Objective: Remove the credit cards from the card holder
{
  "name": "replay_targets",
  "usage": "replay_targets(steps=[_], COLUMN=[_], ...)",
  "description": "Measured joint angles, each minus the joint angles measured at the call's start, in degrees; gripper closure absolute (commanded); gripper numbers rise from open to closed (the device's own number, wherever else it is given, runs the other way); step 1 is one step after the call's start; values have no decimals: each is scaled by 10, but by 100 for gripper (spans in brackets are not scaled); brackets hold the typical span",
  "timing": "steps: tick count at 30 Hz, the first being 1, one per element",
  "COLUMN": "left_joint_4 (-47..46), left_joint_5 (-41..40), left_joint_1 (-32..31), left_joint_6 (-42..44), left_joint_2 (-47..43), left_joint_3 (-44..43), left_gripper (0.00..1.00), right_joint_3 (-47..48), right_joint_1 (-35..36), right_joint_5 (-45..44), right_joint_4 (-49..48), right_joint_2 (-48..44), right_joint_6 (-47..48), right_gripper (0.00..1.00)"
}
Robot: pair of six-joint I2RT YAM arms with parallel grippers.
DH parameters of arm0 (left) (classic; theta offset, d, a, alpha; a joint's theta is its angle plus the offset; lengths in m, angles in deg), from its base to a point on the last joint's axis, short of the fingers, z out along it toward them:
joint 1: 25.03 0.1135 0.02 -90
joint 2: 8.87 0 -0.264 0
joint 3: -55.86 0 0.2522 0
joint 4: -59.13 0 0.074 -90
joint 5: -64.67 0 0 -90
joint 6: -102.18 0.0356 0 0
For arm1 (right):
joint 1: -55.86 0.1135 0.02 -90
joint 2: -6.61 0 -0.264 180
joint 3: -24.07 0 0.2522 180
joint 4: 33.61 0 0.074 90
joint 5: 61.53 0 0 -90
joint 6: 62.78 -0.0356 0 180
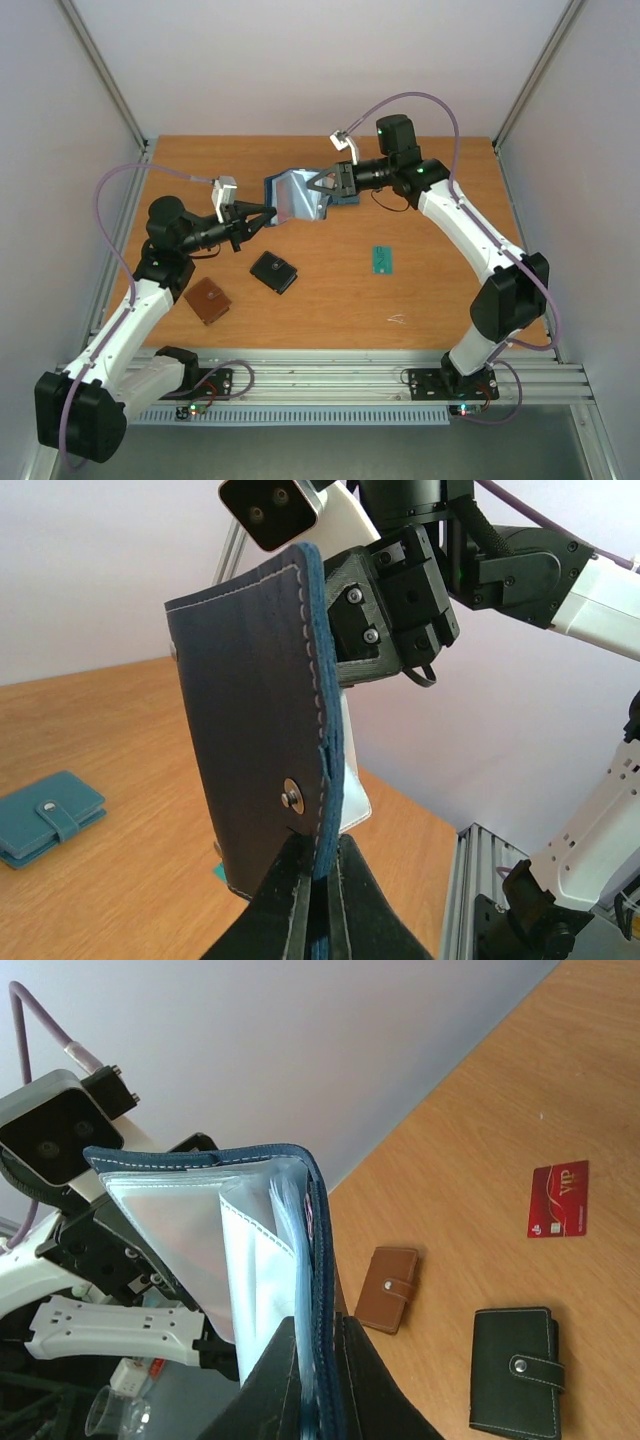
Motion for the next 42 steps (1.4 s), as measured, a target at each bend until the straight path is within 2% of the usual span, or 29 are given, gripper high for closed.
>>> replay_targets(steps=[28,35,42], left_joint_4=[-1,23,56], left_joint_5=[12,-49,-174], left_joint_1=[-3,-22,-40], left_joint_6=[-8,31,79], left_joint_2=[0,0,-8], left_joint_3=[0,0,0], left_gripper=[100,99,81], right_joint_3=[0,0,12], right_joint_1=[11,13,23], right_joint_5=[12,11,-12], right_joint_4=[-18,-25,-18], right_joint_2=[9,11,14], right_joint_6=[-12,-13,-1], right_gripper=[99,99,99])
